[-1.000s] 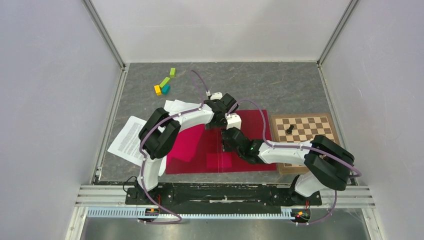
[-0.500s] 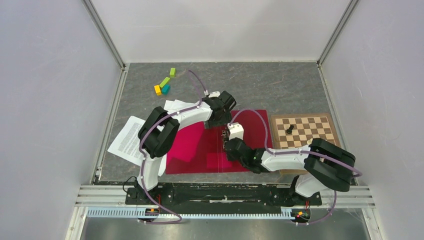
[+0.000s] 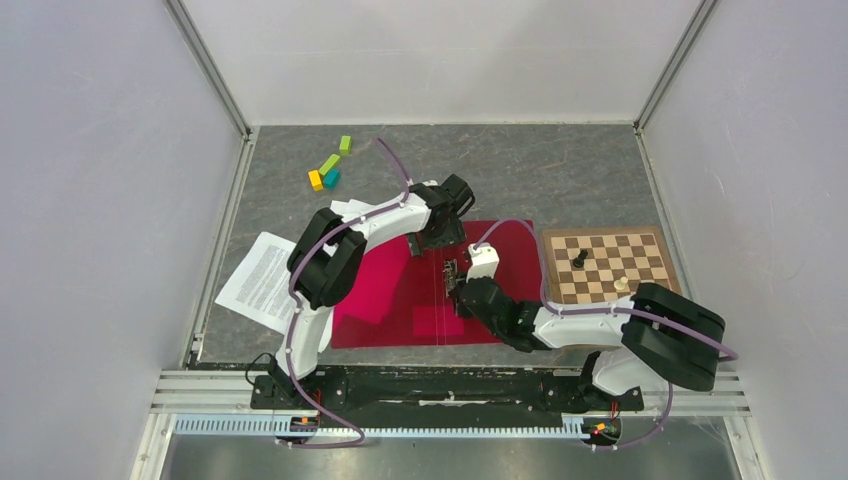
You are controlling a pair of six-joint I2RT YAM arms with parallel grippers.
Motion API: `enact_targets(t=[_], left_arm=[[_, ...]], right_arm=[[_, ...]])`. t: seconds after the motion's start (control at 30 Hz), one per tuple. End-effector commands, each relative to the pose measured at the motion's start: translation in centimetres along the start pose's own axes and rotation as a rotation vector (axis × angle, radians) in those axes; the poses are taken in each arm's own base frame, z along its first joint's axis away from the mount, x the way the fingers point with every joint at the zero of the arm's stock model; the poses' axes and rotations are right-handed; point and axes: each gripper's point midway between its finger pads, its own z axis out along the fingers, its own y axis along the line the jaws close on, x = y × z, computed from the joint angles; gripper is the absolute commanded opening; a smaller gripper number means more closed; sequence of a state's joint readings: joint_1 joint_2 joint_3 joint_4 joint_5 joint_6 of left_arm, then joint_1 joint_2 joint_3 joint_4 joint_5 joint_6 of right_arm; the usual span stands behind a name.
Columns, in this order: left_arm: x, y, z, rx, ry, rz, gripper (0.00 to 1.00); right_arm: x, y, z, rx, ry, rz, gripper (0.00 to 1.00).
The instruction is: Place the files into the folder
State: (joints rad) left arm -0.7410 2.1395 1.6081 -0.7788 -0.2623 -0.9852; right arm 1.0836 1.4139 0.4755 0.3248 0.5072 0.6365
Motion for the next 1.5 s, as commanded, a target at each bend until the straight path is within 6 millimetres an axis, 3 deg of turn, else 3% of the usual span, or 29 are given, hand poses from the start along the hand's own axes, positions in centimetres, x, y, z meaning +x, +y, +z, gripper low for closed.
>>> enact_targets(t=[0.0, 0.47, 0.87, 1.47], left_arm=[[6.3, 7.6, 4.4, -0.309, 0.196, 0.006, 0.91], [6.7, 7.8, 5.0, -0.319, 0.223, 0.049, 0.90], [7.7, 8.6, 5.4, -0.324, 0.264, 0.020, 0.89], [8.1, 9.0, 5.7, -0.334, 0.284, 0.017, 0.88]], right_arm=[[-1.8, 1.0, 0.7, 0.001, -0.066, 0.023, 0.27], [-1.0, 1.3, 2.1, 0.013, -0.035, -0.026, 0.22], [-0.7, 2.3, 1.6, -0.056, -0.051, -0.051, 0.22], [1.1, 0.5, 2.1, 0.051, 0.007, -0.080, 0.10]])
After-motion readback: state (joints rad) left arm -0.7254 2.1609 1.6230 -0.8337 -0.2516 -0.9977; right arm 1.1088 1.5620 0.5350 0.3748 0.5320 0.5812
